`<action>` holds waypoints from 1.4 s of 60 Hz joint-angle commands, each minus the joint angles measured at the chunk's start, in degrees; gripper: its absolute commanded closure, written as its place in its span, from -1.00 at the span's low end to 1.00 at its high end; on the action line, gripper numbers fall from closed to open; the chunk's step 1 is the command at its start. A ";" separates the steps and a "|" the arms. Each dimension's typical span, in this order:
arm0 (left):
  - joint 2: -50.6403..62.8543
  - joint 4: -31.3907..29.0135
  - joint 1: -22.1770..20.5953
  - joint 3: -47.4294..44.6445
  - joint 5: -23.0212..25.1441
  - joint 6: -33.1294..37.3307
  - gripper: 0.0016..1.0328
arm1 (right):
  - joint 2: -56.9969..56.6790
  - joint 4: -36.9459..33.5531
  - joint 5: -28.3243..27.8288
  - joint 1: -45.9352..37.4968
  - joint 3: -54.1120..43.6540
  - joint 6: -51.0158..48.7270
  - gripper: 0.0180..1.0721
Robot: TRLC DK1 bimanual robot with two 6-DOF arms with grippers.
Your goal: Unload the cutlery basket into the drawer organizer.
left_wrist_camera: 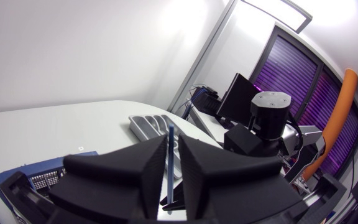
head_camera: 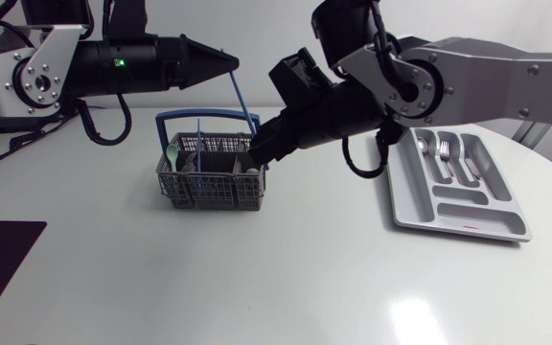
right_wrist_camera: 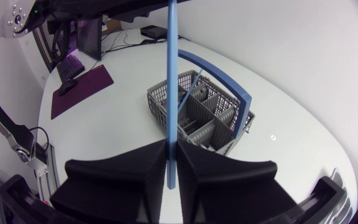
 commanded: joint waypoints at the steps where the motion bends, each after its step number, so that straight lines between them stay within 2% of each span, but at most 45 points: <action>1: -1.21 1.25 -0.54 -0.06 1.00 -1.64 -0.14 | 0.33 -0.48 -0.76 0.25 -1.25 0.81 0.78; 5: -1.56 1.43 -0.28 1.35 0.91 -1.64 -0.36 | -0.28 -0.48 -0.85 0.25 -2.30 0.73 0.79; 8: -1.65 1.43 -0.02 2.49 0.91 -1.64 -0.45 | -0.81 -0.66 -0.85 0.16 -3.00 0.46 0.79; 16: -1.65 1.25 1.30 5.30 0.91 -2.25 -0.58 | -2.92 -0.83 -1.55 -0.54 -5.11 0.02 0.80; 23: -1.83 1.17 3.32 7.33 0.91 -2.78 -0.59 | -5.20 -1.54 -1.90 -1.33 -7.40 -0.24 0.80; 35: -2.35 0.46 9.74 12.69 1.00 -2.69 -0.62 | -10.83 -1.54 -2.34 -6.08 -14.17 -1.30 0.80; 39: -2.62 -1.21 10.97 13.83 0.82 1.35 -0.61 | -12.76 -2.15 -3.22 -10.39 -15.75 -1.30 0.80; 47: -2.62 -14.92 10.27 15.67 0.12 20.51 -0.60 | -14.78 -2.68 -3.22 -20.41 -17.24 -1.12 0.80; 52: -1.91 -21.25 9.12 15.50 -0.67 29.12 -0.60 | -14.52 -2.59 -3.05 -26.73 -17.59 -0.86 0.80; 59: -1.04 -29.77 5.61 14.00 -5.77 43.36 -0.60 | -11.62 -2.33 -2.61 -34.12 -16.89 0.11 0.80; 63: -0.86 -31.88 2.88 12.07 -11.48 50.31 -0.60 | -9.16 -2.06 -1.99 -37.28 -16.10 0.64 0.79; 67: -0.86 -32.14 0.86 9.79 -14.82 54.44 -0.60 | -6.35 -2.06 -1.29 -39.83 -14.96 1.60 0.79; 75: 0.02 -35.57 -1.69 8.20 -16.84 60.68 -0.60 | -0.90 -2.41 0.03 -42.91 -12.67 3.19 0.79; 84: 2.39 -39.35 -3.53 7.94 -18.60 67.09 -0.60 | 5.87 -4.00 4.51 -43.52 -9.42 4.50 0.77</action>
